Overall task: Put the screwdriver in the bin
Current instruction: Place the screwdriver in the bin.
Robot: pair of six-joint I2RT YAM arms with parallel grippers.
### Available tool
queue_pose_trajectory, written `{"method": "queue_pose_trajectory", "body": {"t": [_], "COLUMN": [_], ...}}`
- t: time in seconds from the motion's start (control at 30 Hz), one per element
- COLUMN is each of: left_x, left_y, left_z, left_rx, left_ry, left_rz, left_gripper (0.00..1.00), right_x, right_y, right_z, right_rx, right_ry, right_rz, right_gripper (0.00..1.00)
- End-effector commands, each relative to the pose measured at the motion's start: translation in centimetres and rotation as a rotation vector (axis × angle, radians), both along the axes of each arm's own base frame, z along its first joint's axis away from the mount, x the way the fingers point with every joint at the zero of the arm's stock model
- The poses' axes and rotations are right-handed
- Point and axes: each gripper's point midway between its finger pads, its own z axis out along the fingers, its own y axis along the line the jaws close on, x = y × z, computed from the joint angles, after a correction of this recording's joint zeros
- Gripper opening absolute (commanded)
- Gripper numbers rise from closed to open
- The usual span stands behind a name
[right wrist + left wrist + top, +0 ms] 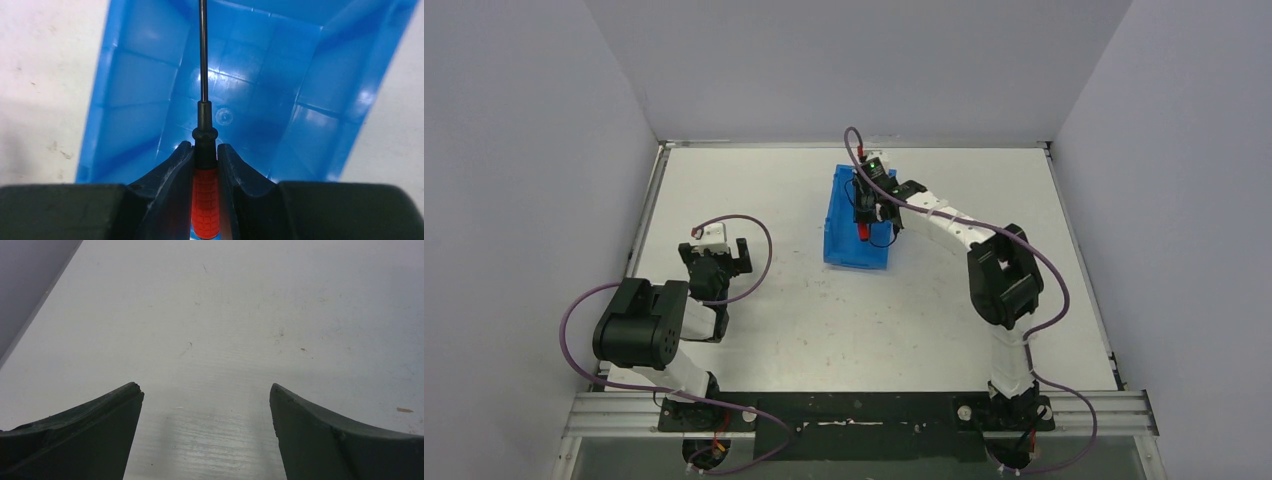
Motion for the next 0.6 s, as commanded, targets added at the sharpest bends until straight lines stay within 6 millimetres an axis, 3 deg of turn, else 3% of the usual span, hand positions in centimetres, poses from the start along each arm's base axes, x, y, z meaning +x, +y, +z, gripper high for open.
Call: {"method": "queue_pose_trajectory", "body": {"t": [0.0, 0.3, 0.4, 0.57], "left_x": [0.8, 0.7, 0.8, 0.8], "left_y": [0.1, 0.1, 0.1, 0.1], "left_z": [1.2, 1.1, 1.1, 1.1], "left_rx": [-0.015, -0.015, -0.014, -0.014], "left_ry": [-0.044, -0.042, -0.042, -0.041], "left_rz": [0.007, 0.007, 0.007, 0.007], "left_gripper": [0.97, 0.97, 0.97, 0.97], "right_x": [0.6, 0.4, 0.3, 0.4], "right_y": [1.5, 1.7, 1.8, 2.0], "right_z": [-1.8, -7.6, -8.0, -6.7], "right_rx": [0.028, -0.029, -0.033, -0.032], "right_ry": [-0.017, 0.059, 0.064, 0.037], "right_rz": [0.008, 0.015, 0.02, 0.025], "right_gripper": [0.0, 0.0, 0.03, 0.08]}}
